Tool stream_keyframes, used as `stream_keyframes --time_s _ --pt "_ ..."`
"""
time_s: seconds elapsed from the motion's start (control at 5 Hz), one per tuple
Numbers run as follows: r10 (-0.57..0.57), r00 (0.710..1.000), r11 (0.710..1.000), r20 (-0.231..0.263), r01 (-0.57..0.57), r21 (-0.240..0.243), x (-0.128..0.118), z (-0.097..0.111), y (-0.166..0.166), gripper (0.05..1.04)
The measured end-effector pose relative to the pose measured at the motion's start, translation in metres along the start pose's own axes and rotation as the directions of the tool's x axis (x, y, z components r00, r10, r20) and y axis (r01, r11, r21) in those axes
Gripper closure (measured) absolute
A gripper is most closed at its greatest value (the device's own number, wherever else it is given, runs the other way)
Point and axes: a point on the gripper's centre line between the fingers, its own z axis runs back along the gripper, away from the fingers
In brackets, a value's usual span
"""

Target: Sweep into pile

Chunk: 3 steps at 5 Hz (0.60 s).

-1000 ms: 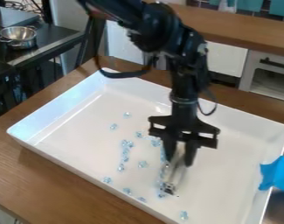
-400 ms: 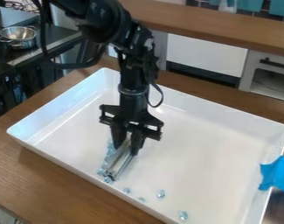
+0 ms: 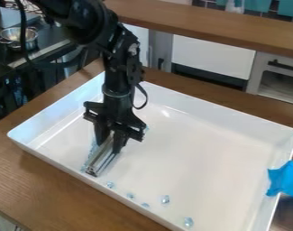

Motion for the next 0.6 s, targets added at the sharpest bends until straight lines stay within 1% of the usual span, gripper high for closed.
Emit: stream_keyframes --time_s 0.2,0.4,0.6 --pt "0.050 0.999 0.995 0.019 -0.051 0.087 0.013 -0.007 0.033 0.713" --pt "0.054 0.998 0.986 -0.017 -0.051 0.157 0.017 -0.009 0.046 0.713" --pt "0.122 0.989 0.969 -0.078 -0.102 0.223 0.015 -0.011 0.079 0.713"
